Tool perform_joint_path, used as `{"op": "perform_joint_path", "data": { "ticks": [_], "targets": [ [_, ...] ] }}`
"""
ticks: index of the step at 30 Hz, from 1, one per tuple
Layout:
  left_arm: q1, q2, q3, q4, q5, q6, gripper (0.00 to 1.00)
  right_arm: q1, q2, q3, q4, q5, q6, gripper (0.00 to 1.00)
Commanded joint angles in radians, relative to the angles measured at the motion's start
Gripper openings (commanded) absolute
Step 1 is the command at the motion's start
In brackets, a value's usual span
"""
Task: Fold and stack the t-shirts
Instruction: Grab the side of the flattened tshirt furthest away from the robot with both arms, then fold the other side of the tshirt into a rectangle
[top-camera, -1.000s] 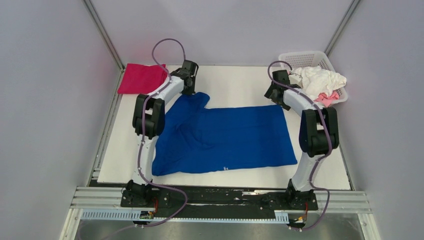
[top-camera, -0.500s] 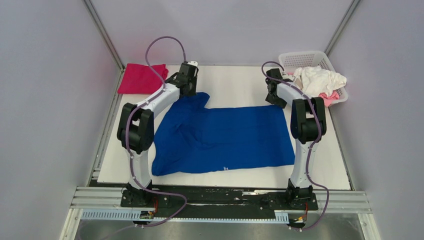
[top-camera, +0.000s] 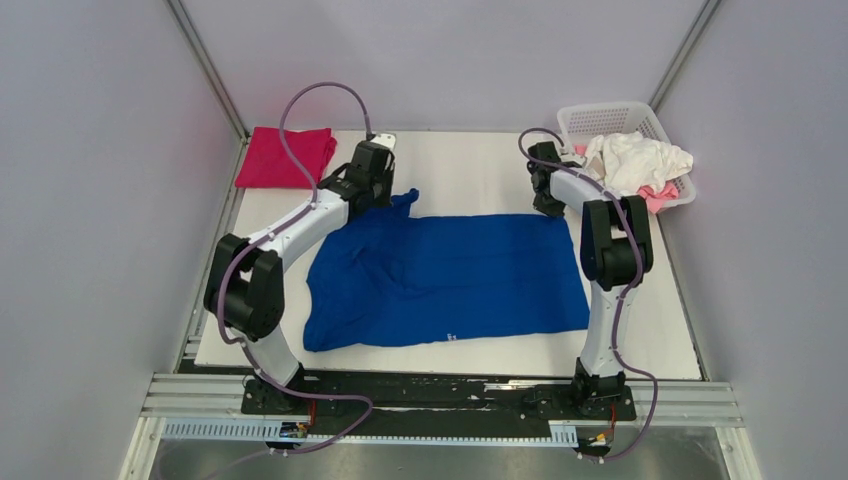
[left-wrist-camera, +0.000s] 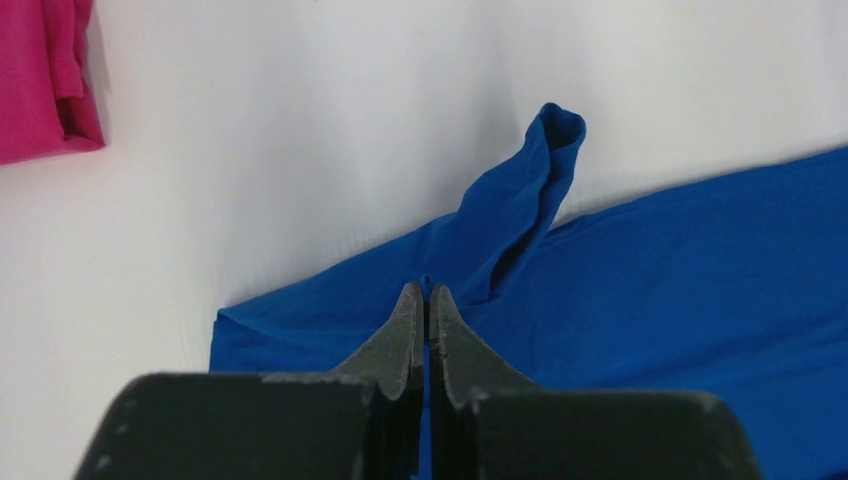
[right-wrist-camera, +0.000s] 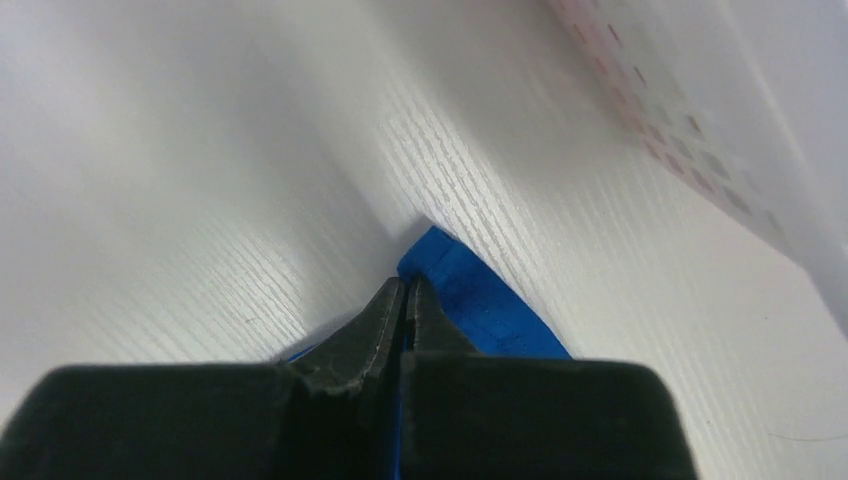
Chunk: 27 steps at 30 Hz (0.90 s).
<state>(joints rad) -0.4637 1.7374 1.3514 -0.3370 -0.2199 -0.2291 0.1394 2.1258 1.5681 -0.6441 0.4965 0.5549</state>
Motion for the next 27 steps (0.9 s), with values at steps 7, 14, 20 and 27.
{"op": "perform_joint_path", "data": {
  "ticks": [7,14,20,27],
  "targets": [
    [-0.047,-0.194,-0.095,0.021,-0.048,0.001,0.0,0.058,-0.212,-0.141,0.109,0.076,-0.034,0.0],
    [-0.122,-0.299,-0.174,-0.066,-0.127,-0.023,0.0,0.108,-0.373,-0.293,0.129,0.068,-0.039,0.0],
    [-0.148,-0.414,-0.241,-0.168,-0.23,-0.146,0.0,0.123,-0.501,-0.407,0.13,0.053,-0.023,0.0],
    [-0.162,-0.589,-0.339,-0.255,-0.257,-0.298,0.0,0.125,-0.638,-0.498,0.129,0.038,-0.039,0.0]
  ]
}}
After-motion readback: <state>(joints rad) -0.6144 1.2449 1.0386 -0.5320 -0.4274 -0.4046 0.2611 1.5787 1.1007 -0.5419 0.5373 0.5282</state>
